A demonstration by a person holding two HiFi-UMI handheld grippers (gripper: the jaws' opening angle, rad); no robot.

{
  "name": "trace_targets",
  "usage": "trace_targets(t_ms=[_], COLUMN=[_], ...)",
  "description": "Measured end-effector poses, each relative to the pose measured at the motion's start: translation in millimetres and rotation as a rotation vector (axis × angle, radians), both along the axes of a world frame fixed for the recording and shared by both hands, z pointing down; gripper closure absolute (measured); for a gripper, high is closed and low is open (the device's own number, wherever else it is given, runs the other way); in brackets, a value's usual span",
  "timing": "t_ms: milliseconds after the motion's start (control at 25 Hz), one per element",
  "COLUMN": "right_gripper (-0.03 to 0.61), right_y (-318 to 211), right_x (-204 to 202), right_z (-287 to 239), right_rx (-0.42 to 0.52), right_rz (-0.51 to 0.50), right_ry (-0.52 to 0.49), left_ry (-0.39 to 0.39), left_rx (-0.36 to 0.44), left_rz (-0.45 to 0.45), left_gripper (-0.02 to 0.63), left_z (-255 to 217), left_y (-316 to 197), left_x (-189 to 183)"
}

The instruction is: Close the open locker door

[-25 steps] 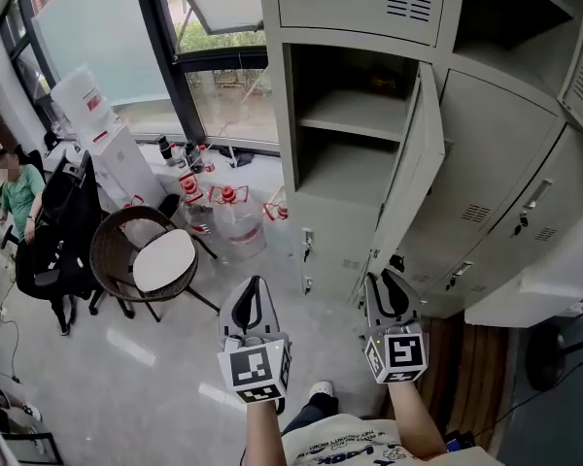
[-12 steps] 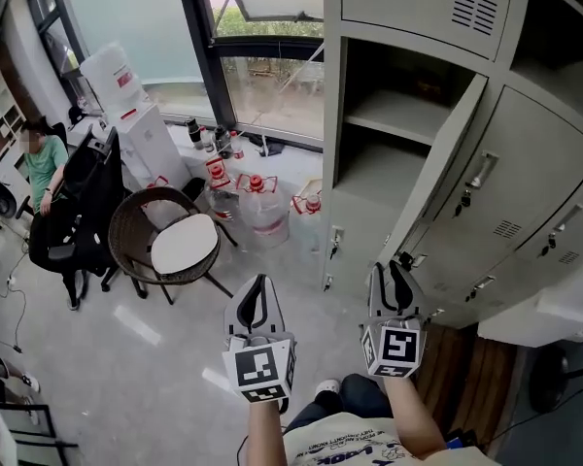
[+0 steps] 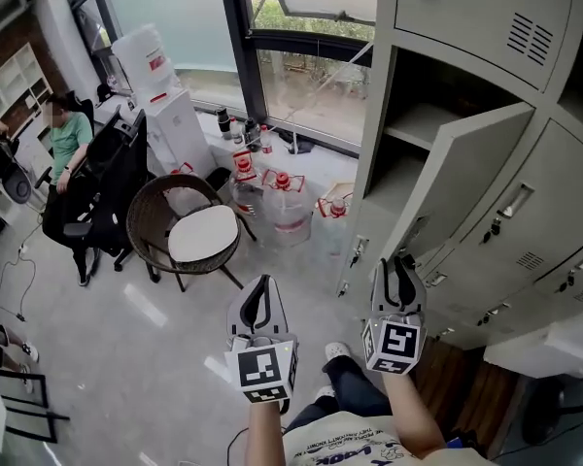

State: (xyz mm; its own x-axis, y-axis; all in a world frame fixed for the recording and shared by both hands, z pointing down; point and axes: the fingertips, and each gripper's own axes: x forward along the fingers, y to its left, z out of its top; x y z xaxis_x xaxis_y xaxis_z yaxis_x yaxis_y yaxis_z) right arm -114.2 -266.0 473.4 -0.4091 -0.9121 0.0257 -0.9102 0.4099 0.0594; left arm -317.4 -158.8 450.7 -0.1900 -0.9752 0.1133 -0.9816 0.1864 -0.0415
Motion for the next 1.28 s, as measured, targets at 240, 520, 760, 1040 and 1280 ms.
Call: trace_targets(t_ms=[240, 520, 760, 1040, 1280], right_gripper=[0.482, 0.488, 0.54, 0.54, 0.54], right_y=[-29, -66, -108, -146, -169], right_x=[-24, -46, -52, -57, -59], right_z=[0, 1, 2, 2, 4], right_rx=[0.015, 0.022, 0.009, 0.01, 0.0], right_rz=[-0.009, -0.014, -0.013, -0.027, -0.031], right_ry=[0.022, 0.026, 0.017, 0.015, 0.016], left_ry=[-0.017, -0.009, -0.01, -0.007, 0.003], left_rx=[0.029, -0.001, 0.022, 0.025, 0.029], left_rz=[-0.064, -0.136, -0.172, -0.199, -0.204], left_gripper=[0.609, 0.609, 0.609, 0.609, 0.609], left_z=[-11, -4, -10, -11, -12], left_y=[-19, -40, -65, -93, -113], left_x=[-24, -51, -66, -74, -73])
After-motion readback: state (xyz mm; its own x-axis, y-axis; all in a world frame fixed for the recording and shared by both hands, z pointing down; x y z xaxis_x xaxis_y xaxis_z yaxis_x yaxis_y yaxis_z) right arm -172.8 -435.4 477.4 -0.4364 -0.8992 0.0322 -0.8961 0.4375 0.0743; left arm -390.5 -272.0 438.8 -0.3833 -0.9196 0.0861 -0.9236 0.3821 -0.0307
